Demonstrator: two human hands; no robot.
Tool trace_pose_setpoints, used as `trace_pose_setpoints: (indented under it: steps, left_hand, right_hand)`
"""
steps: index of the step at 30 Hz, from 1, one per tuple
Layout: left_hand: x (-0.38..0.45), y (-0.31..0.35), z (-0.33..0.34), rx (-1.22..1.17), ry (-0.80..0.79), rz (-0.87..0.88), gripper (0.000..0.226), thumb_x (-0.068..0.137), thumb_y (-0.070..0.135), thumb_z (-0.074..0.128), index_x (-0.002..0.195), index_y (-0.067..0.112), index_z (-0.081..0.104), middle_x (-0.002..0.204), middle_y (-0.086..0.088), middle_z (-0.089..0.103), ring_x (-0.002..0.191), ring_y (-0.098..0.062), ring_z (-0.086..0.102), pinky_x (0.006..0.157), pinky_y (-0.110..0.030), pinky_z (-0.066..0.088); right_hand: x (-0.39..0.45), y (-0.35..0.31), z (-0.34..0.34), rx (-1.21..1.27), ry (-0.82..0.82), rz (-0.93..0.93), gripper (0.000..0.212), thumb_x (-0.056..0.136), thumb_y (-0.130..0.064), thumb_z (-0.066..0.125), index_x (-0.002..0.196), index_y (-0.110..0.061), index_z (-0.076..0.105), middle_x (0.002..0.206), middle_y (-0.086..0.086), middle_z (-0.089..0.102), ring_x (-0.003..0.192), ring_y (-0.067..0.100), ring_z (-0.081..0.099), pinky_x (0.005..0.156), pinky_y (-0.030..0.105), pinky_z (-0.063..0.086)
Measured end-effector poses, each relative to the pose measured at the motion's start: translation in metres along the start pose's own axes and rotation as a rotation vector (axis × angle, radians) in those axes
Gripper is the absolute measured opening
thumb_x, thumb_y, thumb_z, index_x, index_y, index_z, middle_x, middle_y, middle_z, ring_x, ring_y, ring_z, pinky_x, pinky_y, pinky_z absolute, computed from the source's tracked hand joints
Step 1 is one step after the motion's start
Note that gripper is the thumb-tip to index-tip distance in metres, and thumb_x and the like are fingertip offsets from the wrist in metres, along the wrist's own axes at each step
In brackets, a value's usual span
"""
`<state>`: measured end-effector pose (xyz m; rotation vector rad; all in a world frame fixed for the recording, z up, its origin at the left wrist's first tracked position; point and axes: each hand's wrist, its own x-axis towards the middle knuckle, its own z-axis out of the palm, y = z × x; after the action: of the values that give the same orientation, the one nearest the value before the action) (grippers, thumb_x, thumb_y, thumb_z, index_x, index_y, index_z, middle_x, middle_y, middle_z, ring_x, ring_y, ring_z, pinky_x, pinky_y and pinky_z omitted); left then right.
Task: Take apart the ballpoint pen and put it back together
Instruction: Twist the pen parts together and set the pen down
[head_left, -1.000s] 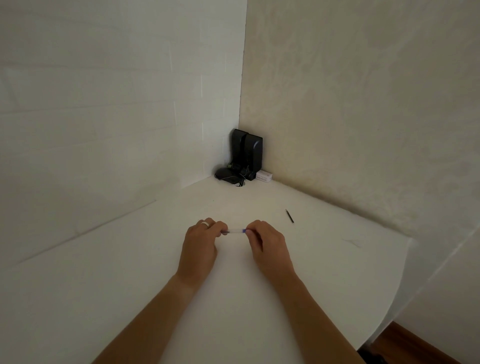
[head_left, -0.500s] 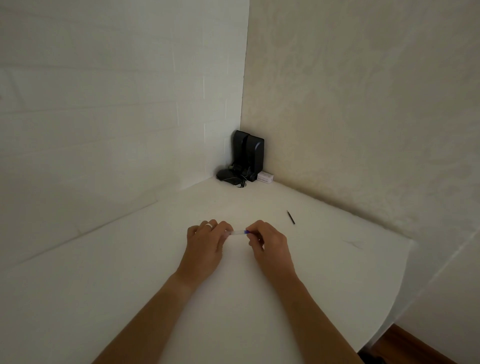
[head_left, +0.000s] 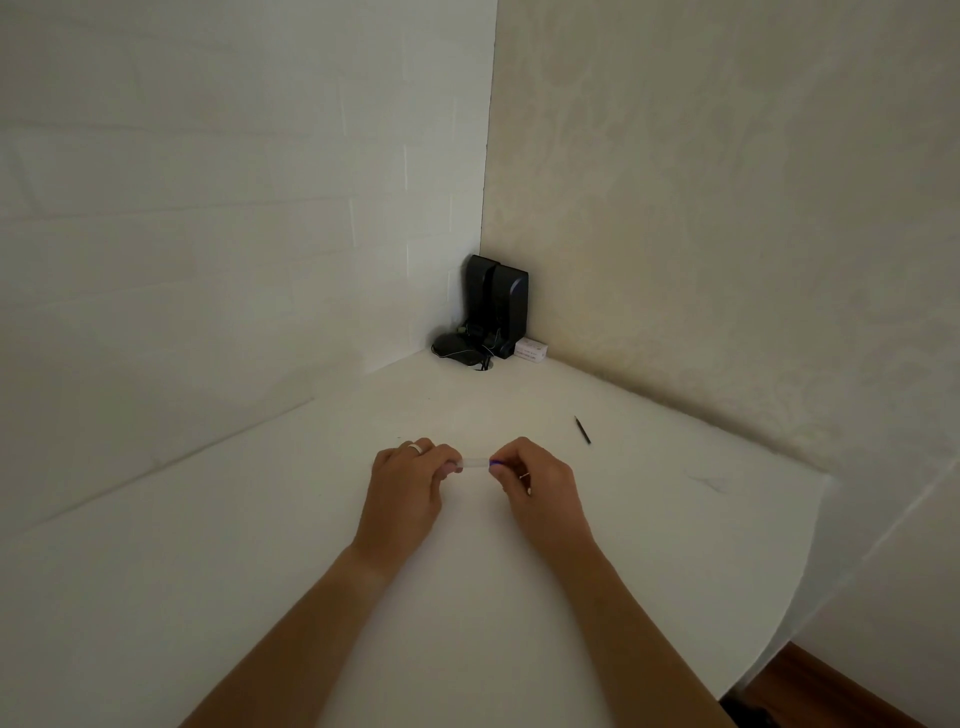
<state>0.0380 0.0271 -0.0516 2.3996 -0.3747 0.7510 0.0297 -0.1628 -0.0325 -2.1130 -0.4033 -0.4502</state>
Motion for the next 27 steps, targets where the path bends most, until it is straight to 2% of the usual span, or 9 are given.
trace_pose_setpoints:
  steps: [3,5,15,19,23,27]
  left_hand:
    - [0.0000,-0.0009,0.0009,-0.013,0.011,0.009,0.020,0.096,0.026,0.047,0.092,0.032,0.066,0.078,0.013,0.062,0.072,-0.005,0.054,0.081,-0.037,0.045]
    - [0.0004,-0.0008,0.0010,-0.013,0.012,0.013,0.019,0.095,0.026,0.049,0.093,0.032,0.067,0.079,0.013,0.063,0.072,-0.006,0.055,0.081,-0.037,0.045]
    - [0.0005,-0.0031,0.0006,-0.021,-0.006,0.024,0.020,0.094,0.020,0.052,0.094,0.033,0.067,0.080,0.014,0.063,0.072,-0.004,0.055,0.078,-0.038,0.046]
    - [-0.0005,-0.0010,-0.0016,-0.009,-0.007,0.008,0.027,0.095,0.031,0.039,0.093,0.033,0.066,0.079,0.013,0.063,0.073,-0.005,0.054,0.082,-0.039,0.045]
    - [0.0007,-0.0024,-0.0012,-0.098,-0.029,0.033,0.024,0.095,0.029,0.045,0.095,0.032,0.069,0.081,0.014,0.066,0.074,-0.005,0.057,0.076,-0.042,0.050]
    - [0.0020,-0.0023,-0.0029,-0.143,0.001,0.040,0.029,0.096,0.041,0.044,0.097,0.031,0.071,0.082,0.012,0.068,0.074,-0.008,0.059,0.072,-0.043,0.051]
  right_hand:
    - [-0.0007,0.0022,0.0012,0.039,0.002,0.027,0.008,0.089,-0.009,0.068,0.089,-0.017,0.067,0.079,-0.007,0.069,0.075,0.013,0.066,0.070,0.029,0.056]
    - [-0.0011,0.0019,0.0008,0.044,0.016,0.019,0.010,0.088,-0.007,0.068,0.089,-0.017,0.068,0.079,-0.007,0.070,0.075,0.013,0.067,0.071,0.031,0.057]
    - [-0.0018,-0.0011,-0.0007,-0.015,0.024,-0.032,0.012,0.088,-0.005,0.068,0.090,-0.017,0.070,0.082,-0.008,0.070,0.076,0.011,0.064,0.067,0.016,0.050]
    - [-0.0021,-0.0020,0.0003,-0.028,0.004,-0.051,0.013,0.087,-0.004,0.068,0.091,-0.017,0.071,0.082,-0.009,0.071,0.075,0.009,0.064,0.067,0.010,0.046]
    - [-0.0030,-0.0025,-0.0011,0.025,0.024,-0.020,0.011,0.088,-0.005,0.069,0.092,-0.014,0.073,0.079,-0.007,0.072,0.075,0.008,0.068,0.069,0.011,0.048]
    - [-0.0049,-0.0050,-0.0019,0.061,0.021,-0.020,0.004,0.090,-0.010,0.070,0.090,-0.011,0.073,0.075,-0.002,0.072,0.069,0.010,0.069,0.065,0.011,0.049]
